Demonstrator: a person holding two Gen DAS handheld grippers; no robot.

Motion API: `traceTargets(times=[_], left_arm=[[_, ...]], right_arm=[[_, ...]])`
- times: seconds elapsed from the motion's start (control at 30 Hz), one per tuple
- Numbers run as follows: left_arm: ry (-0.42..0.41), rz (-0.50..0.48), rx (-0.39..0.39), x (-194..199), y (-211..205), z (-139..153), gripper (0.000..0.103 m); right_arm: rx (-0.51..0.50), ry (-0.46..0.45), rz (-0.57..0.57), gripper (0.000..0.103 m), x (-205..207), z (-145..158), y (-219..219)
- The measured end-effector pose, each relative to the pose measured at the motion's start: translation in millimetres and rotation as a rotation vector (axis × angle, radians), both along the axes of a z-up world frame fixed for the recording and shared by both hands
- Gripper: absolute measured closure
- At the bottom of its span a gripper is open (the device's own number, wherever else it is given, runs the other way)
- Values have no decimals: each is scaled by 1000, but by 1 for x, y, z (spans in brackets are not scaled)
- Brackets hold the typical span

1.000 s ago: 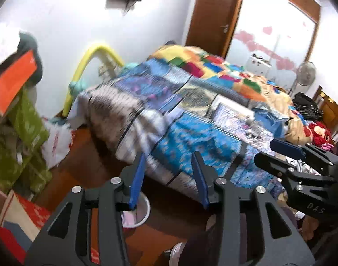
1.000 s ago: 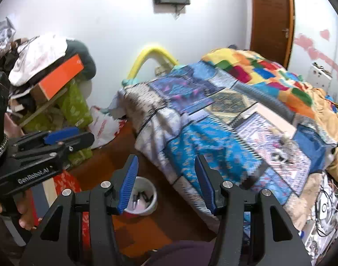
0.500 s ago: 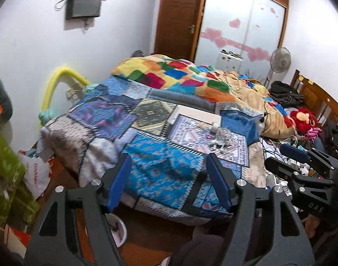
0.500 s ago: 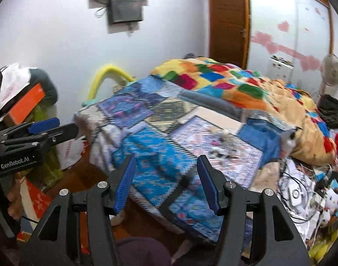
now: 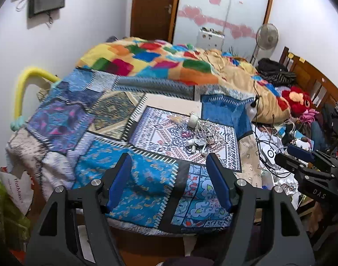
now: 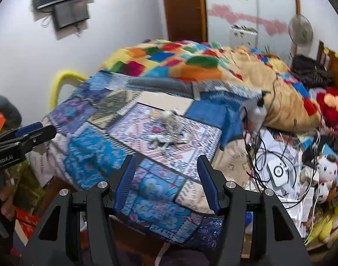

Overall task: Collect trash
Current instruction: 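Move both tools back toward the mat on the bed, then grasp the white cable bundle with the right tool while the left tool grasps a white plastic item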

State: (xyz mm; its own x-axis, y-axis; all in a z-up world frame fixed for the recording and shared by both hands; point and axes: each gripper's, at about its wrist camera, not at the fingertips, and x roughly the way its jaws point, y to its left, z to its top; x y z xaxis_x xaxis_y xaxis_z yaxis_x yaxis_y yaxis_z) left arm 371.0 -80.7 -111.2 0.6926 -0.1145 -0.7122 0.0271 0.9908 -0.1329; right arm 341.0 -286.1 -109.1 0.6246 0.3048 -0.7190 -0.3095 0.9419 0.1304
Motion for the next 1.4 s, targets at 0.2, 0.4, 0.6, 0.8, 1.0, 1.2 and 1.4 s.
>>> traceTargets(times=[0.2,0.4,0.6,0.8,1.0,1.2,1.4], left_arm=[[64,-35,-14,49,-11,-33,34],[133,-66,-20,95,-21,-72,34],[180,-80,-6,116,-23,-107,34],[221,-86,-30,133,-21,-132,34],[216,-110,-37,146,-25,-142,34],[205,-162,-58,156,-36,-146,34],[196,-230,-78,169,-55,-153,45]], right_arm=[[14,49,-33,49,36,-21,-10],[44,102,-51,49,71,-50,-8],[126,182,-13,49,106,-79,4],[163,249,-3,49,148,-107,26],[161,271,43,90,168,-122,42],[180,237,64,98,163,-108,38],[184,159,55,98,156,-81,28]])
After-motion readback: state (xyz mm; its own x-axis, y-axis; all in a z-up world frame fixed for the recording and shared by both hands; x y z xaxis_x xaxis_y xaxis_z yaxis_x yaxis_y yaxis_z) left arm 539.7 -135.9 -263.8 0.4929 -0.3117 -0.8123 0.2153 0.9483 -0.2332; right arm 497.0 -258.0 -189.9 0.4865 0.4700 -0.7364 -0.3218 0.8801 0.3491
